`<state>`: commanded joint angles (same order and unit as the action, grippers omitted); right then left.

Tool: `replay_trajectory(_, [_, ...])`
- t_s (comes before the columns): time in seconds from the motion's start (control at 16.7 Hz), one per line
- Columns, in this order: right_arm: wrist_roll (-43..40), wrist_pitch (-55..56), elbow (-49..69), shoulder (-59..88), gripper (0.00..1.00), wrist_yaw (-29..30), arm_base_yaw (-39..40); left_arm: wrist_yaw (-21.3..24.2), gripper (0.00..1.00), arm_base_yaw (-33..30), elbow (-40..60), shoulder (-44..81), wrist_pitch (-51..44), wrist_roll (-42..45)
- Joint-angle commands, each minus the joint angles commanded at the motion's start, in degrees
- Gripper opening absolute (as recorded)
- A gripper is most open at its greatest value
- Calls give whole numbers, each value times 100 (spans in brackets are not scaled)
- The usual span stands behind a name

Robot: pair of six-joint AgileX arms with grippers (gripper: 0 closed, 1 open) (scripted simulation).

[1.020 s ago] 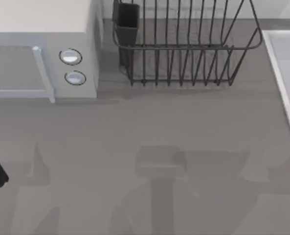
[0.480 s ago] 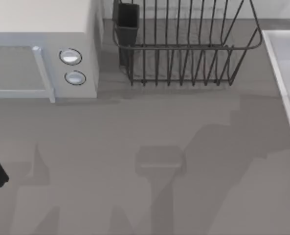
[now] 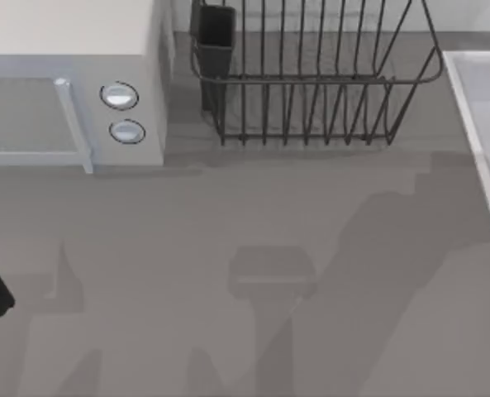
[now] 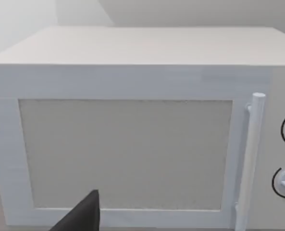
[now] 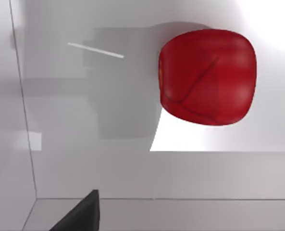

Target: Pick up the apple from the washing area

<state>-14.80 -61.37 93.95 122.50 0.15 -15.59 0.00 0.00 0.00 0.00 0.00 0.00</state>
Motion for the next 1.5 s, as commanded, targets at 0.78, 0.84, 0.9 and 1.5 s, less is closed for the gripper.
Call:
replay_trajectory(0.78, [22,2688,-1067,1621,100,16,-24,0,100,0,0,0,0,0])
replay_trajectory(0.84, [22,2701,-1075,1633,100,16,-24,0,100,0,0,0,0,0])
replay_trajectory(0.9, [22,2701,-1075,1633,100,16,-24,0,100,0,0,0,0,0])
replay_trajectory(1.5, [22,2701,-1075,1633,40,16,-24,0,100,0,0,0,0,0])
